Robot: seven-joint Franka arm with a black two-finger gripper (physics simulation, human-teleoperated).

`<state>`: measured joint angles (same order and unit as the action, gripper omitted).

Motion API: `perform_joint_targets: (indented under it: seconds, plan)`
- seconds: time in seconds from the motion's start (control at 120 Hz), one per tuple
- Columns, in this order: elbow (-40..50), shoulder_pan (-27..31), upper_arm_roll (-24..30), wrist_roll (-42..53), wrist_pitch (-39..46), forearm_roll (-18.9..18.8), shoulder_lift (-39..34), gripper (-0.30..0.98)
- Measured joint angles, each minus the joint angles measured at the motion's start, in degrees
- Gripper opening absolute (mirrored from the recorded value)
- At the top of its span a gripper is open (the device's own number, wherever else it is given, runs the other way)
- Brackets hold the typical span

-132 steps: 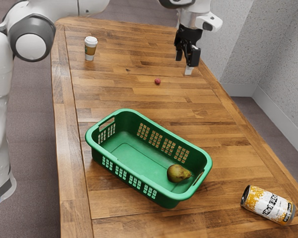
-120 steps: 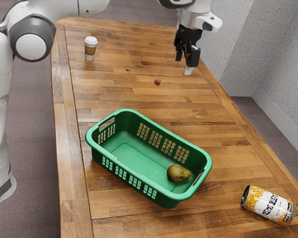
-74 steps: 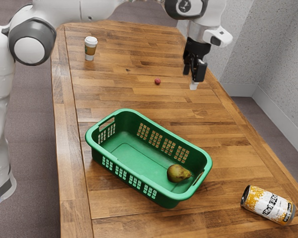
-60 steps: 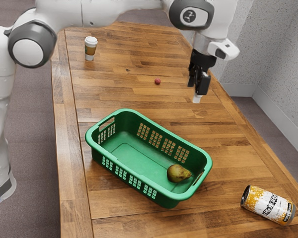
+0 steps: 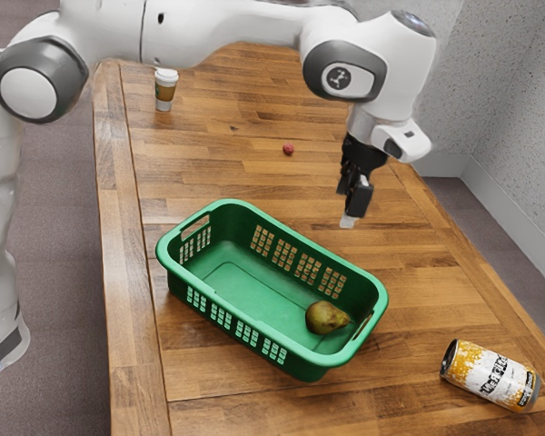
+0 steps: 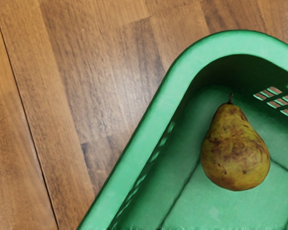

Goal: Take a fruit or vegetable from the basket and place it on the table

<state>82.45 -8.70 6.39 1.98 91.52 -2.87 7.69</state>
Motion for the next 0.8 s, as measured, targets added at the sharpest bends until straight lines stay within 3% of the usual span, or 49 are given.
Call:
perform_joint_targets:
  seconds: [0.242, 0.8]
  plan:
    - [5.6, -4.8, 0.0, 0.6, 4.0, -0.2, -3.0, 0.69]
    - [12.7, -8.3, 0.0, 1.5, 9.4, 0.4, -3.1, 0.69]
